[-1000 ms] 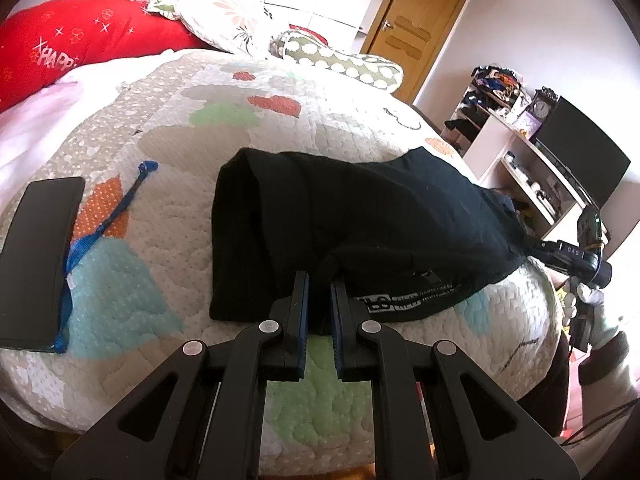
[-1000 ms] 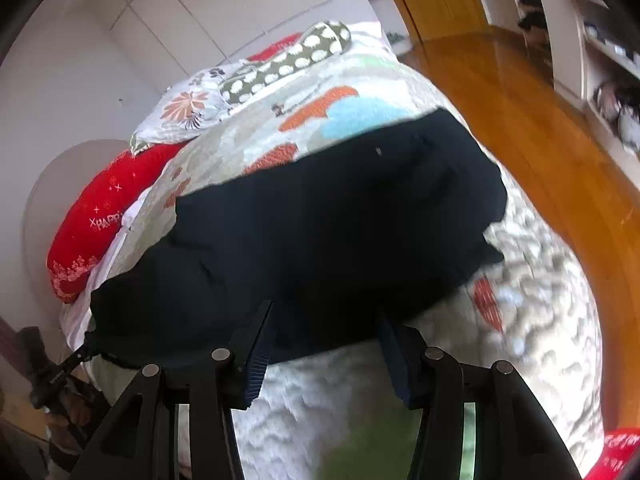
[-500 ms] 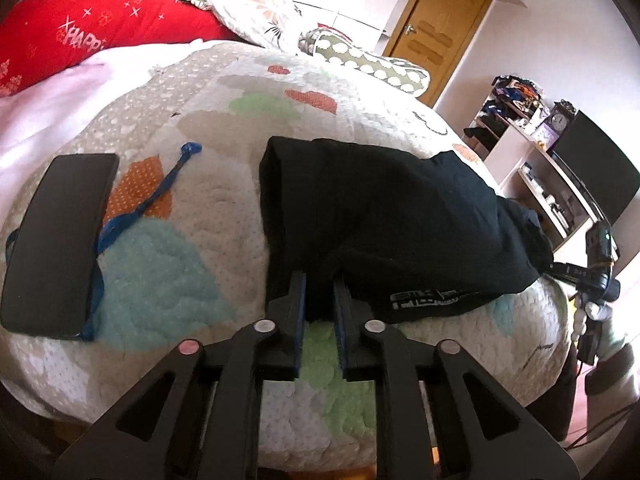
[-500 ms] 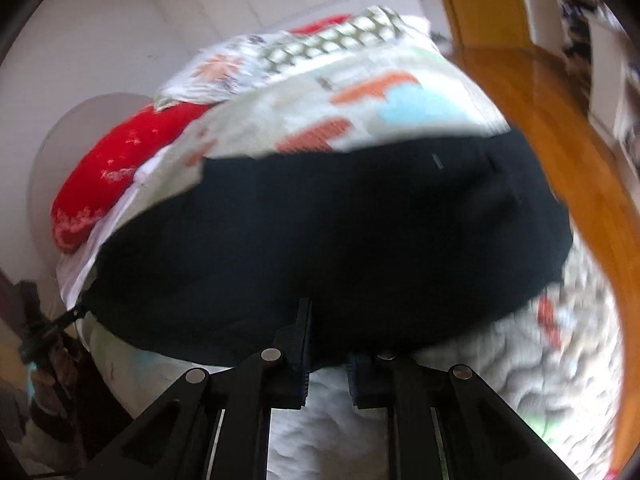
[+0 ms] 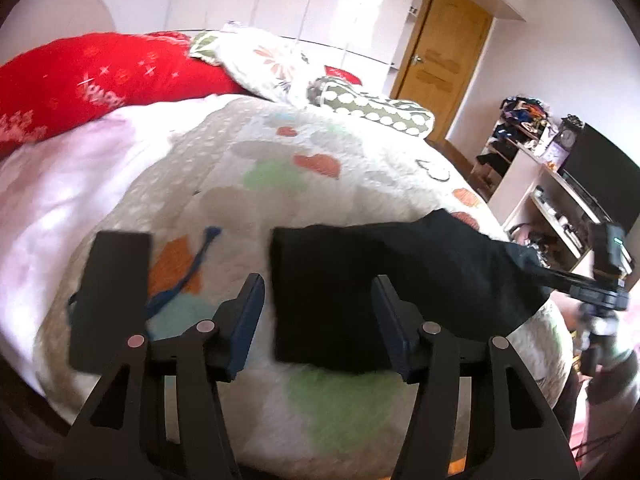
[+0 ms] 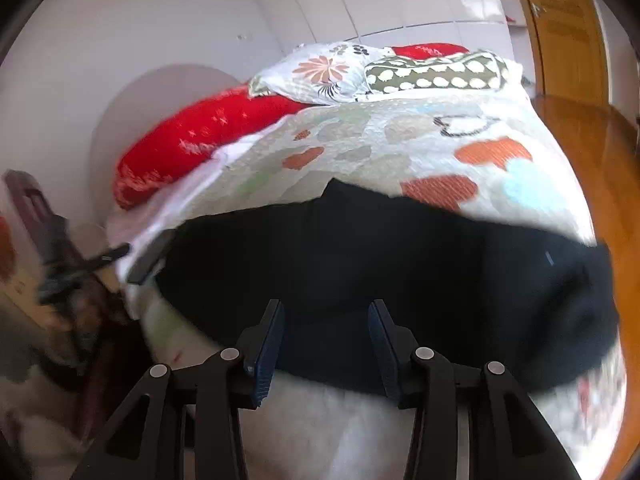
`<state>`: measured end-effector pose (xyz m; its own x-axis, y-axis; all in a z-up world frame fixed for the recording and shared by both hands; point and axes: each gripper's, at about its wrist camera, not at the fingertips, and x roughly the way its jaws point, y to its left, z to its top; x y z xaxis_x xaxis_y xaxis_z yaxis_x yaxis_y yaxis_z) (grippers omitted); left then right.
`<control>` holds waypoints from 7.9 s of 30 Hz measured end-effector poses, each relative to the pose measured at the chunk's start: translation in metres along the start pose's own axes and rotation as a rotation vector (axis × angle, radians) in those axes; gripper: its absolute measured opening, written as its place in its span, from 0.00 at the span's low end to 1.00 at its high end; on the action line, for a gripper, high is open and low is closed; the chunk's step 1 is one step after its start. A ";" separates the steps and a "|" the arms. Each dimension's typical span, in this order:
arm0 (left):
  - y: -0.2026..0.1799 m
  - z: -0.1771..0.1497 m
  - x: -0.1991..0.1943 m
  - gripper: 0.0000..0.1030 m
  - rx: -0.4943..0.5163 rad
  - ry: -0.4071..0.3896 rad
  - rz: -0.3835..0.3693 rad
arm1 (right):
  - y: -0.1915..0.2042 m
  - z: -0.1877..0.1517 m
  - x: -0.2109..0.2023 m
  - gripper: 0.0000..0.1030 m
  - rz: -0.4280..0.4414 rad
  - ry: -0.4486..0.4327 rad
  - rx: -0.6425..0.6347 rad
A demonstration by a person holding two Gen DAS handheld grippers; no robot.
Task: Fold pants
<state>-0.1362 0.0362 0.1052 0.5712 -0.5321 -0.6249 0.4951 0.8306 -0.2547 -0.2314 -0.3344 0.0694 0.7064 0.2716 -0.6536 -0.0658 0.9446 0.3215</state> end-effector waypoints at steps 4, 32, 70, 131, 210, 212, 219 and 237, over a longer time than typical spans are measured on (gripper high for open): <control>-0.020 0.007 0.033 0.54 0.013 0.021 -0.001 | 0.006 0.025 0.055 0.41 0.019 0.021 0.025; -0.021 -0.007 0.070 0.78 -0.065 0.092 0.160 | -0.006 0.007 0.042 0.42 -0.195 0.052 0.005; -0.115 -0.002 0.085 0.78 0.184 0.143 0.001 | -0.121 -0.083 -0.087 0.46 -0.393 -0.104 0.329; -0.148 0.037 0.176 0.62 0.049 0.378 -0.406 | -0.039 -0.037 -0.031 0.35 0.044 -0.125 0.220; -0.128 0.058 0.158 0.61 -0.249 0.261 -0.548 | -0.002 0.012 0.057 0.39 -0.106 -0.029 -0.008; -0.113 0.054 0.138 0.61 -0.246 0.239 -0.459 | 0.002 0.018 0.074 0.40 -0.135 -0.006 -0.034; -0.080 0.016 0.103 0.61 -0.189 0.236 -0.087 | 0.027 0.016 0.067 0.45 -0.186 -0.005 -0.081; -0.066 -0.022 0.065 0.61 -0.171 0.193 0.070 | 0.051 -0.027 0.064 0.48 -0.193 0.050 -0.065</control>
<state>-0.1465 -0.0497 0.0649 0.4565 -0.4451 -0.7703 0.3321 0.8885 -0.3166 -0.2088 -0.2644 0.0254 0.6749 0.0918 -0.7322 0.0206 0.9895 0.1431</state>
